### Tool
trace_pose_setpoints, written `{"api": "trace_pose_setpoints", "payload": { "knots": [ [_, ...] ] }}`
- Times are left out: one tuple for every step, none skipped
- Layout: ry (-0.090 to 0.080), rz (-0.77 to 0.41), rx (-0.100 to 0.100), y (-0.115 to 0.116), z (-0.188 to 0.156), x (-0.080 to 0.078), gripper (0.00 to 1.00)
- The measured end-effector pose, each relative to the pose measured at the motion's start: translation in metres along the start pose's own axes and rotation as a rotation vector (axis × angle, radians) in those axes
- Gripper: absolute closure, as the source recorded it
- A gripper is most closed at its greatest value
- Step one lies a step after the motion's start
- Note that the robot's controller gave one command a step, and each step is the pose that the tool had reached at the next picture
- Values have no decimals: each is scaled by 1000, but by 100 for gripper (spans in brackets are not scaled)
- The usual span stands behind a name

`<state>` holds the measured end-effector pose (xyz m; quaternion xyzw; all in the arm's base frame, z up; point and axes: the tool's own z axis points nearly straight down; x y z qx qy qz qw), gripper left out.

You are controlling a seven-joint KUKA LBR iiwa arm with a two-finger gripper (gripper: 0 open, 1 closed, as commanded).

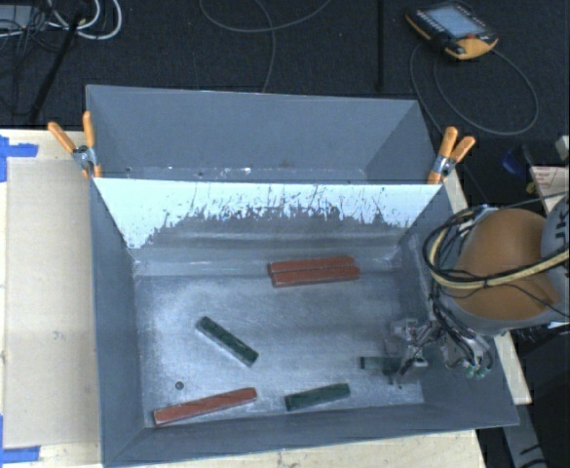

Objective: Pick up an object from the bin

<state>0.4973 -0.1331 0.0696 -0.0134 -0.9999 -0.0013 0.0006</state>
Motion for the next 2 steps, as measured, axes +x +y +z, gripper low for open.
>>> {"api": "trace_pose_setpoints", "payload": {
  "knots": [
    [0, -1, 0, 0, 0, 0, 100],
    [0, -1, 0, 0, 0, 0, 100]
  ]
}}
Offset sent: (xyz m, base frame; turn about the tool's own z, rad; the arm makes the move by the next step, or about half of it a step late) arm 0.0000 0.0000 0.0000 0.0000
